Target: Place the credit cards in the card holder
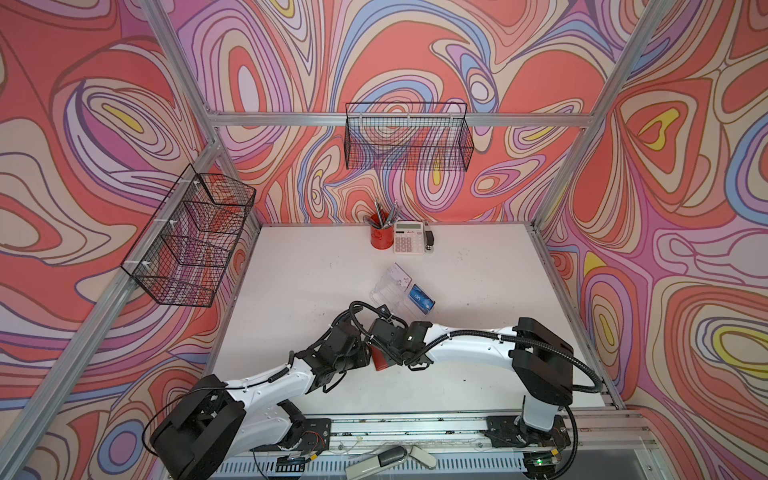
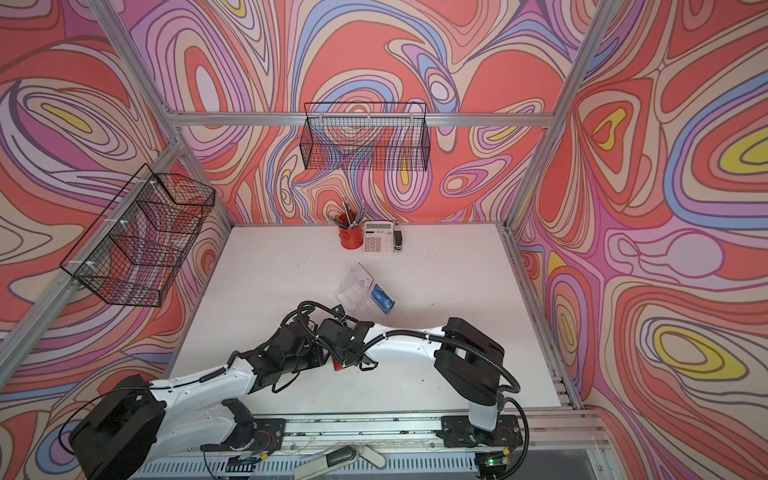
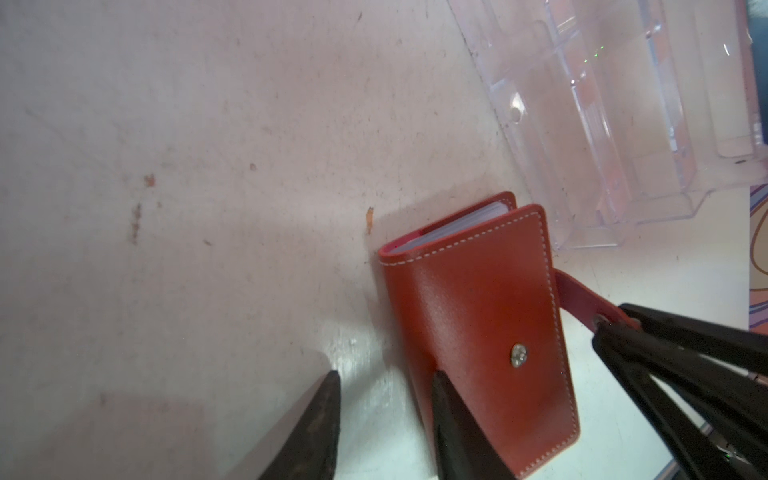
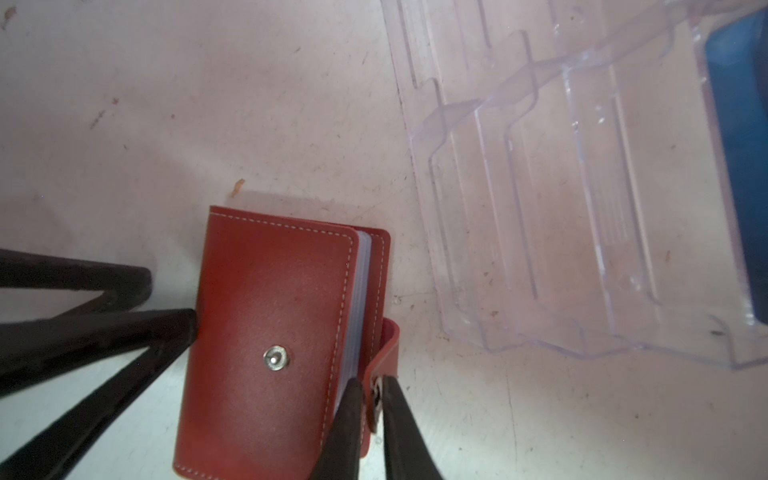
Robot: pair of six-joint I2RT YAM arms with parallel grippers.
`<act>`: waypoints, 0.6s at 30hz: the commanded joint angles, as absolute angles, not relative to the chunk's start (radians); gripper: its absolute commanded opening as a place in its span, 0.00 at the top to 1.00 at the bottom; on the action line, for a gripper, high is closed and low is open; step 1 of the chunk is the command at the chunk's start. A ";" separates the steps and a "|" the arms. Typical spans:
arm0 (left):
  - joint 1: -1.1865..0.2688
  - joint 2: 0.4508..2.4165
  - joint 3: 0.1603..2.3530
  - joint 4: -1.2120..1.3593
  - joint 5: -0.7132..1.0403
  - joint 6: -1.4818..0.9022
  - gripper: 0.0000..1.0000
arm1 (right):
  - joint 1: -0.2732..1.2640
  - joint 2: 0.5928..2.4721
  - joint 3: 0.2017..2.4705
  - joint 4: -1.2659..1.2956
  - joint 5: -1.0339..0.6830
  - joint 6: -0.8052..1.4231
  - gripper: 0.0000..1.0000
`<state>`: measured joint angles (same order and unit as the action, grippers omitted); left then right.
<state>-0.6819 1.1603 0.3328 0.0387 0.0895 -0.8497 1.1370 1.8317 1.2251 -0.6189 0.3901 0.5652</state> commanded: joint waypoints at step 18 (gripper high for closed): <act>-0.684 1.197 0.369 0.068 0.099 -0.841 0.60 | 1.118 1.788 1.201 -0.568 0.310 0.540 0.91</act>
<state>-0.6819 1.1893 0.3458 0.0715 0.1043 -0.8490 1.1194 1.8267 1.2175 -0.5804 0.3214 0.5503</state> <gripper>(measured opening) 0.394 0.084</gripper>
